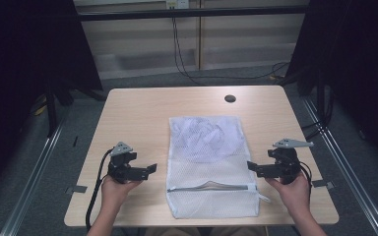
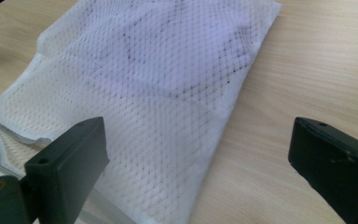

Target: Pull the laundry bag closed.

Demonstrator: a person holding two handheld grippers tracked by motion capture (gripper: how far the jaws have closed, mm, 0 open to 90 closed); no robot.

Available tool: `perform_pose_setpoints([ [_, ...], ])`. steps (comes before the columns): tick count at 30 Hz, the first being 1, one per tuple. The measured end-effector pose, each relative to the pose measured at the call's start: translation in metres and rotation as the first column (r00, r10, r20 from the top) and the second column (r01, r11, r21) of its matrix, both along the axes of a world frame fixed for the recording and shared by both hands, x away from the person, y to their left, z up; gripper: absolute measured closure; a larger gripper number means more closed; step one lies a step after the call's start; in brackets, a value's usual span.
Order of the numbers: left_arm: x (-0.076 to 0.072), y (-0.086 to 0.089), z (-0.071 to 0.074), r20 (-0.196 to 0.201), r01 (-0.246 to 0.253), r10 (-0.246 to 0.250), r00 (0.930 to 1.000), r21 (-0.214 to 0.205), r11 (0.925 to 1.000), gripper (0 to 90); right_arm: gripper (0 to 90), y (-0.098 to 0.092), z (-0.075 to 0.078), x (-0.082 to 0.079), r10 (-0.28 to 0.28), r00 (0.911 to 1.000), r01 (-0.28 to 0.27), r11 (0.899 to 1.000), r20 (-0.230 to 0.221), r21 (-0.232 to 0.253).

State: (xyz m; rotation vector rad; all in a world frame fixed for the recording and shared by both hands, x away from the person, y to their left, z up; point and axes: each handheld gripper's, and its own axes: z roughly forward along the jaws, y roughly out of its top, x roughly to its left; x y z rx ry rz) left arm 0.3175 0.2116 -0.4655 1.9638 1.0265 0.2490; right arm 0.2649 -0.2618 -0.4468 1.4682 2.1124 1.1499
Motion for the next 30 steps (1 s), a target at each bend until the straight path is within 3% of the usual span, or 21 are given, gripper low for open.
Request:
perform_pose_setpoints([
  [4, 0.000, 0.002, 0.002, 0.002, -0.008, 0.008, 1.0000, -0.003, 1.0000, 4.1, 4.0, 0.005, 0.001, 0.000, 0.010, 0.9999, -0.010, 1.000, 0.012, -0.006],
  [7, -0.001, 0.003, 0.003, 0.007, -0.003, 0.003, 1.0000, 0.025, 0.9997, 4.7, 4.1, 0.010, 0.001, 0.002, 0.024, 0.9996, -0.024, 1.000, 0.011, -0.007],
  [14, -0.004, 0.006, 0.004, -0.009, 0.019, -0.019, 0.9998, 0.045, 0.9988, 5.2, 6.1, 0.029, 0.005, 0.002, 0.073, 0.9972, -0.073, 0.997, 0.017, -0.004],
  [21, -0.005, 0.009, 0.008, -0.003, 0.013, -0.013, 0.9999, 0.021, 0.9997, 5.8, 6.7, 0.054, 0.003, 0.003, 0.122, 0.9924, -0.122, 0.992, -0.010, 0.001],
  [24, -0.004, 0.011, 0.009, 0.000, 0.009, -0.009, 1.0000, 0.022, 0.9997, 5.8, 7.8, 0.063, 0.004, 0.005, 0.135, 0.9902, -0.134, 0.991, -0.037, 0.006],
  [30, -0.005, 0.013, 0.010, 0.007, 0.012, -0.013, 0.9999, 0.029, 0.9995, 5.8, 7.8, 0.077, 0.002, 0.007, 0.155, 0.9870, -0.154, 0.988, -0.045, 0.020],
])
